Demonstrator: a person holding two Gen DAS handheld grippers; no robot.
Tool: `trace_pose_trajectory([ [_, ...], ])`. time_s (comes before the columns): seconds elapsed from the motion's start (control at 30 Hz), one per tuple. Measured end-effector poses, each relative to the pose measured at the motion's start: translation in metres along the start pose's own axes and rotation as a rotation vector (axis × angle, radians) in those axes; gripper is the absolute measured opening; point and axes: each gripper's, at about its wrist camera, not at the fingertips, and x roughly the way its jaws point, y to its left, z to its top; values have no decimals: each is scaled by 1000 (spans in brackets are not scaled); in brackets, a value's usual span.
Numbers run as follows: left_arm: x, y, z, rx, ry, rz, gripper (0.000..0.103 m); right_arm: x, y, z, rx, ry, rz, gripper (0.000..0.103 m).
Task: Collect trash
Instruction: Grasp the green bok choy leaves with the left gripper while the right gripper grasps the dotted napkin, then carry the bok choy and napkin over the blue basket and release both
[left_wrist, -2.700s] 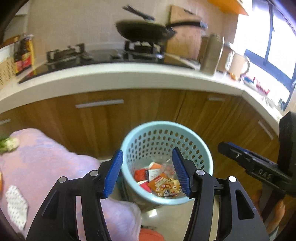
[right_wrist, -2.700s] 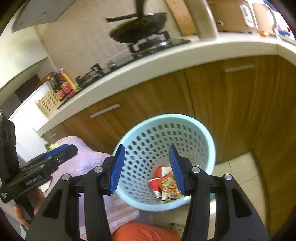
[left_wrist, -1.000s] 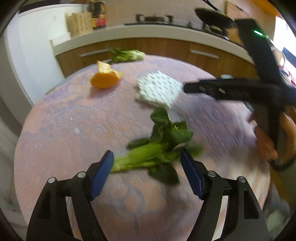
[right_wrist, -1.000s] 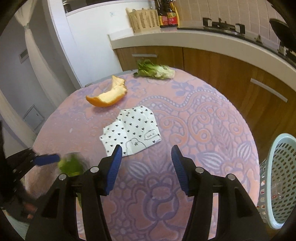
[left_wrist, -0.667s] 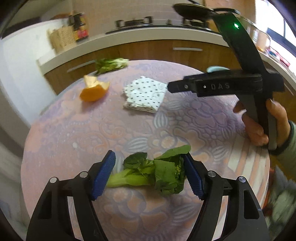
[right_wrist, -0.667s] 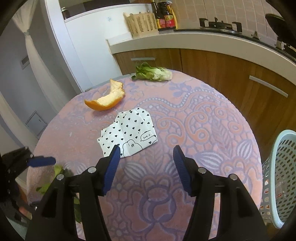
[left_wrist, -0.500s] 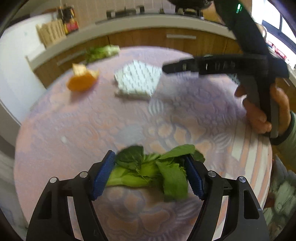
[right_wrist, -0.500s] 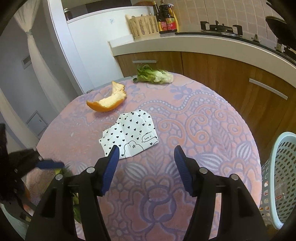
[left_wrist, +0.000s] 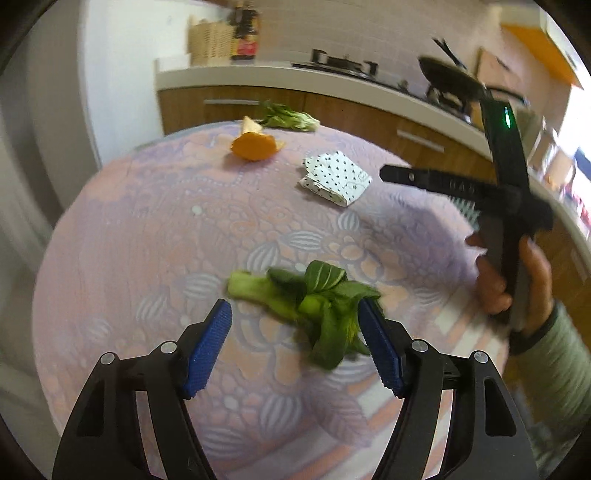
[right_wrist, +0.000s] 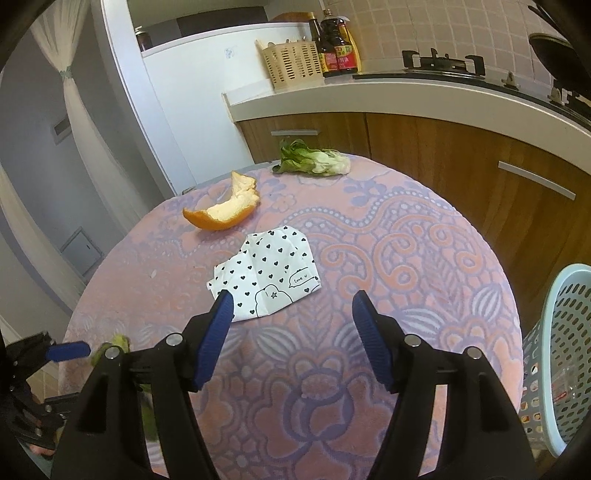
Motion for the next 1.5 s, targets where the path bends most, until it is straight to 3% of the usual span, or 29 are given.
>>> trace_pose_trajectory([
  [0.13,17,-1,-2,-88,54,-59,70,-3,0,-1,-1,-11,0,63],
  [0.27,41,-1,5,-172,79,-60,70,-6,-1,-2,4,-23,-1,63],
  [0.33,47,-5,8,-181,55,-48,74,-8,-4,-2,14,-29,4,63],
  [0.5,59,-35,12,-78,57,97,74,-9,-11,-1,47,-36,26,63],
  [0.57,62,-45,10,-17,52,173,68,-9,-12,-1,53,-38,30,63],
  [0.67,60,-42,10,-17,38,206,54,-7,-12,0,52,-26,32,63],
  [0.77,56,-34,11,-45,21,192,40,0,-9,4,35,10,36,63],
  [0.87,50,-29,10,-79,-8,160,37,9,-2,9,0,39,37,64],
  [1.0,40,-24,10,-101,-90,123,36,26,2,20,-20,58,25,71],
  [1.2,34,-30,9,-70,-136,103,36,67,-1,31,2,178,-13,71],
  [1.23,34,-30,9,-70,-138,103,36,68,4,31,-29,179,-37,68],
  [1.27,34,-29,9,-71,-143,102,36,70,11,30,-63,188,-45,48],
  [1.3,33,-29,9,-74,-149,100,36,71,20,27,-113,194,-71,35],
  [1.37,31,-26,8,-86,-158,97,36,69,26,23,-139,186,-80,19],
  [1.5,29,-25,9,-101,-156,111,36,43,25,18,-113,111,-40,6],
])
